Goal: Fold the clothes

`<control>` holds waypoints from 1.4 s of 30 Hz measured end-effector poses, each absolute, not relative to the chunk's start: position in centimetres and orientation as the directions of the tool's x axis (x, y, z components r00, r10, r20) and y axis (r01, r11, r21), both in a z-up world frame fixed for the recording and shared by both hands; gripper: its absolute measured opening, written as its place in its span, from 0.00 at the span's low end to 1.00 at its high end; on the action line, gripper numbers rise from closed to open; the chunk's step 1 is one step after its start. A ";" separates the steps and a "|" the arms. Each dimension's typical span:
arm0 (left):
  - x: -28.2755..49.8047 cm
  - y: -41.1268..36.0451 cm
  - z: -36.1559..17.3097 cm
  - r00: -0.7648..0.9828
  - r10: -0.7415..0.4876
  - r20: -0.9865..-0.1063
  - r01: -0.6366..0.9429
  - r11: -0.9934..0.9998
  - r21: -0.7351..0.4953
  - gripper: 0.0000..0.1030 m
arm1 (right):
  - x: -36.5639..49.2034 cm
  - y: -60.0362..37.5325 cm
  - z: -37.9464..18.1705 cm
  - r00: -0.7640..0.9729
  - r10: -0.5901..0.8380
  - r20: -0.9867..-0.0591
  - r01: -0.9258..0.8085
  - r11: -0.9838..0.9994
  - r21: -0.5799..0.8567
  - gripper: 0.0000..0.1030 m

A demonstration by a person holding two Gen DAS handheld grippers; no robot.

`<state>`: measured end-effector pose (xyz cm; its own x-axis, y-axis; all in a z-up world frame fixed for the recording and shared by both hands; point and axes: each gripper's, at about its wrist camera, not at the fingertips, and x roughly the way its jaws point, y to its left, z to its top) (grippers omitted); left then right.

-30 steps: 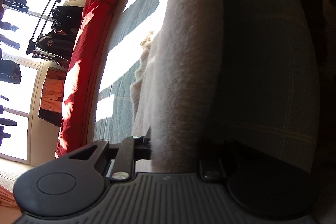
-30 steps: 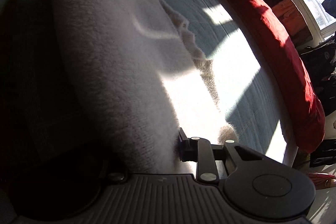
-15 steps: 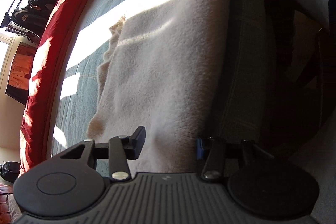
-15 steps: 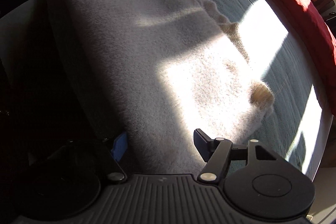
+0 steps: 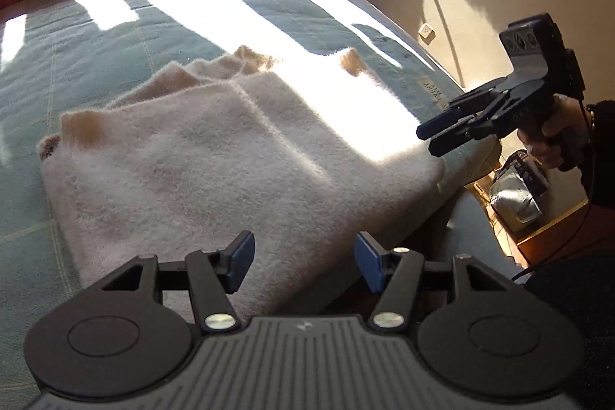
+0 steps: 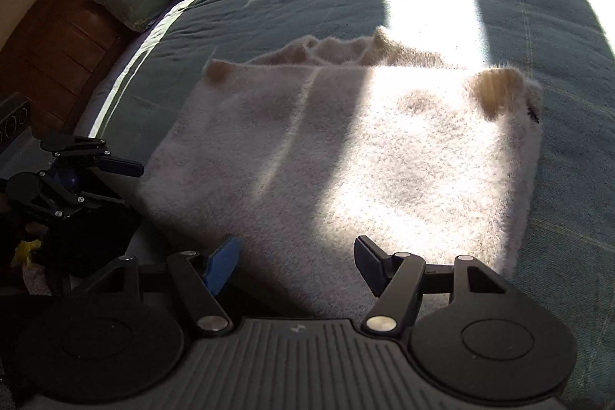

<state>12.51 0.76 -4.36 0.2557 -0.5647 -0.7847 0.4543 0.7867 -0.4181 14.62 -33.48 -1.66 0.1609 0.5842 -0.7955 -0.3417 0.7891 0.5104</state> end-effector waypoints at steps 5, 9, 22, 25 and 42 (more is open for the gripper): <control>11.9 2.0 -10.0 0.177 -0.502 -0.846 0.253 0.854 -0.454 0.57 | 13.9 -33.6 -7.1 0.114 0.606 -0.787 -0.149 0.794 0.590 0.69; 11.2 3.5 -10.9 0.189 -0.481 -0.856 0.206 0.872 -0.444 0.56 | 13.2 -34.6 -8.2 0.138 0.633 -0.762 -0.071 0.774 0.630 0.69; 10.5 5.2 -10.7 0.240 -0.443 -0.864 0.134 0.896 -0.423 0.73 | 13.0 -34.1 -6.6 0.181 0.707 -0.684 -0.041 0.700 0.713 0.83; 10.5 5.6 -8.3 0.309 -0.427 -0.850 0.175 0.904 -0.390 0.73 | 13.2 -35.5 -5.9 0.238 0.694 -0.680 -0.020 0.703 0.711 0.83; 12.7 4.4 -10.6 0.414 -0.357 -0.837 0.153 0.934 -0.323 0.75 | 11.2 -39.5 -9.9 0.547 0.510 -0.664 0.103 0.746 0.658 0.90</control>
